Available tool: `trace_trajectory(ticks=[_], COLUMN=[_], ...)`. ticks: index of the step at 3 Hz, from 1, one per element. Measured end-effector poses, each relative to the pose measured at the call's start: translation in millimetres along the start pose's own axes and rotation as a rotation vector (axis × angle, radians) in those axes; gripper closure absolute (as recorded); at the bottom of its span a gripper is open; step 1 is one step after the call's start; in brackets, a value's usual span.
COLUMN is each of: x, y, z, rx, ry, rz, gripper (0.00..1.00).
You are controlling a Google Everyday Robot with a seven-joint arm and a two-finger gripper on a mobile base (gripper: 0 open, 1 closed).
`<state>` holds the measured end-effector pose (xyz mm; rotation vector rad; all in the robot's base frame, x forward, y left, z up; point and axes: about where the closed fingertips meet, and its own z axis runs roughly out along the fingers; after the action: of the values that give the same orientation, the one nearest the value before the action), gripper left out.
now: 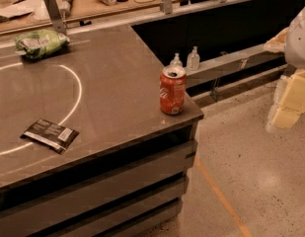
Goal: Move coke can near green jalapeno chip bag
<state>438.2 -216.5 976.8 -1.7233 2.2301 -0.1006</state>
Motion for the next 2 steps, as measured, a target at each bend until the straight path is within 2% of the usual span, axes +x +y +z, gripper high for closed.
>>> trace_trajectory(ticks=[1,2], x=[-2,-21], y=[-1,-8], z=[0,1], rx=[0.000,-0.002], ry=[-0.009,-0.105], rz=[-0.003,-0.032], gripper=[0.00,0.00])
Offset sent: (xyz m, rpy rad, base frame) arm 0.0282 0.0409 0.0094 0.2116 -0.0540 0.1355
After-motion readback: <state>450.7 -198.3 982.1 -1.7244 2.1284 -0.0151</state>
